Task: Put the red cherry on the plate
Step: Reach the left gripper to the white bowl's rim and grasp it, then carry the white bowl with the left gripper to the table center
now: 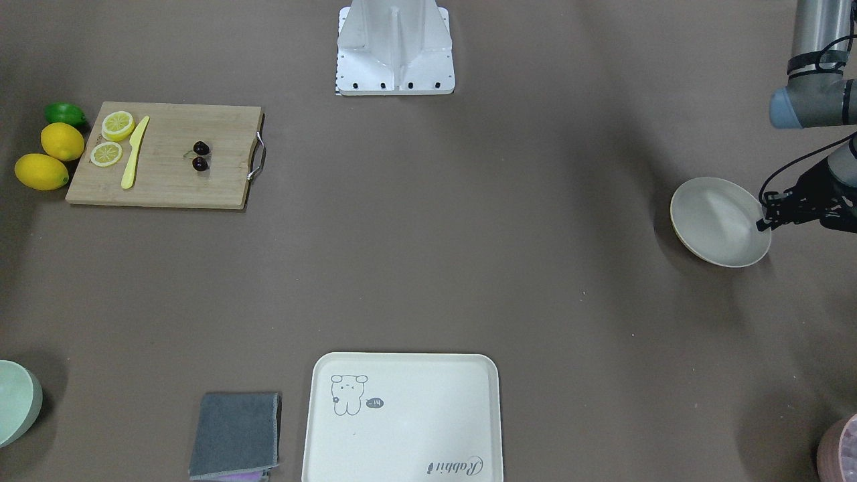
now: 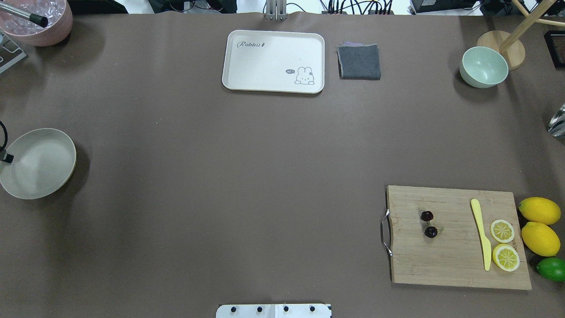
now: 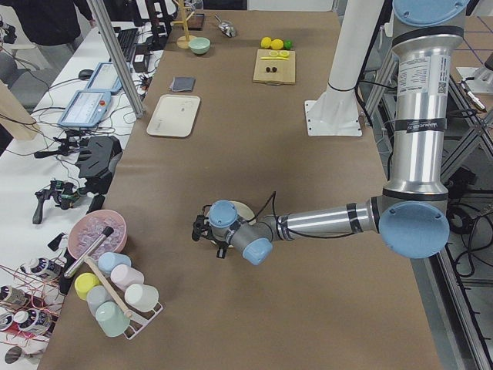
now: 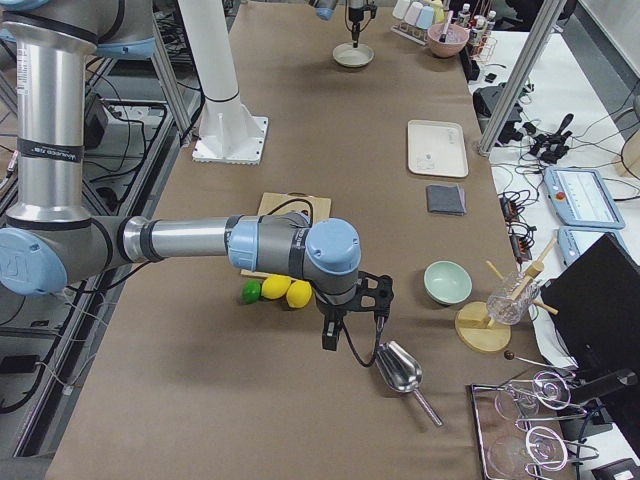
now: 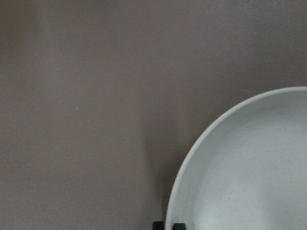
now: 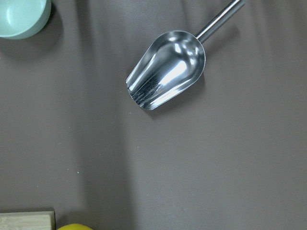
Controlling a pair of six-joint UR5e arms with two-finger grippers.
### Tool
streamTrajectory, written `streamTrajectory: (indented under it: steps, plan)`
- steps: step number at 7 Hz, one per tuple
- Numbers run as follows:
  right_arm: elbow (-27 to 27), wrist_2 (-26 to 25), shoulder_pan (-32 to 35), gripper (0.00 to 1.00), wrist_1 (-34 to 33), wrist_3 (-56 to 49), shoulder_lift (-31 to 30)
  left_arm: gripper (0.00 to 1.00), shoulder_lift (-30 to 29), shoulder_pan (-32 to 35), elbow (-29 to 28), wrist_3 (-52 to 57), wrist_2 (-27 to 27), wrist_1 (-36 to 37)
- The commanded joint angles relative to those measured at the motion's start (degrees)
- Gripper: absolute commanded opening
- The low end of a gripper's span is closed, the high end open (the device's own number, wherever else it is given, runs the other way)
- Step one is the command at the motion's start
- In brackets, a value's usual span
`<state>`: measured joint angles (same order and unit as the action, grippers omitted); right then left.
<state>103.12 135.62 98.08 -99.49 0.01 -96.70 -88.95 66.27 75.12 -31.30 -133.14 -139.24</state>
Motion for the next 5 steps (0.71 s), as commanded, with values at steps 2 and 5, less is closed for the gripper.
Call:
streamTrajectory:
  steps: [2, 5]
  plan:
    - [0.1, 0.0, 0.0, 1.0, 0.0, -0.8, 0.0, 0.0, -2.4, 8.5, 0.6, 0.0, -9.8, 3.2]
    - [0.1, 0.1, 0.0, 1.0, 0.0, -0.6, 0.0, 0.0, -7.3, 10.6, 5.0, -0.9, -14.6, 9.9]
